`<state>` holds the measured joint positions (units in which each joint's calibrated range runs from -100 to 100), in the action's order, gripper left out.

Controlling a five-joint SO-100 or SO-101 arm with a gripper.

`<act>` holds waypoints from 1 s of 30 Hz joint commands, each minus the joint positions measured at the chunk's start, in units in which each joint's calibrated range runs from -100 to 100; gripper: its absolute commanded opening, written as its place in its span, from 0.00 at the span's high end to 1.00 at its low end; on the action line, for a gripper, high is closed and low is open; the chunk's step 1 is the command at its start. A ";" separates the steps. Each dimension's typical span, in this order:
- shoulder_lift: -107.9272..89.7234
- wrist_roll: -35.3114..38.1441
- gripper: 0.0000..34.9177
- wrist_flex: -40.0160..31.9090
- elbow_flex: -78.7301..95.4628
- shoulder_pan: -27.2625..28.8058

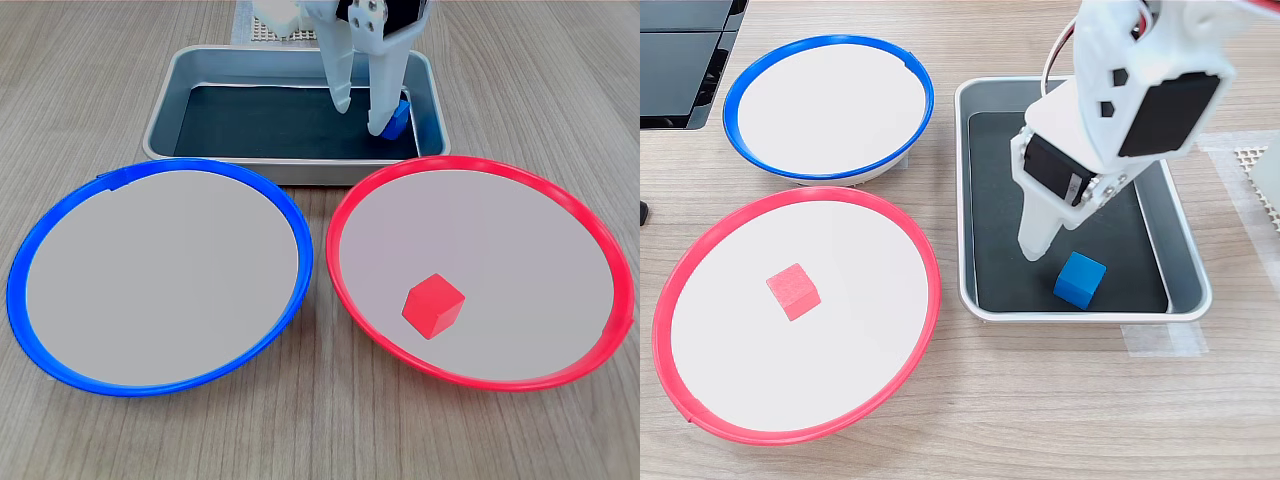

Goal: Move two blocks from tray to matching dishes

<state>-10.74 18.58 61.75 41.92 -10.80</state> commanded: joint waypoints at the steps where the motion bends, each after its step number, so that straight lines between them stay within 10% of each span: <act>1: -3.89 1.66 0.66 2.10 -0.09 -0.92; 30: -8.15 10.35 0.74 -8.96 13.01 -8.92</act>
<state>-17.39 28.35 53.34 54.54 -18.76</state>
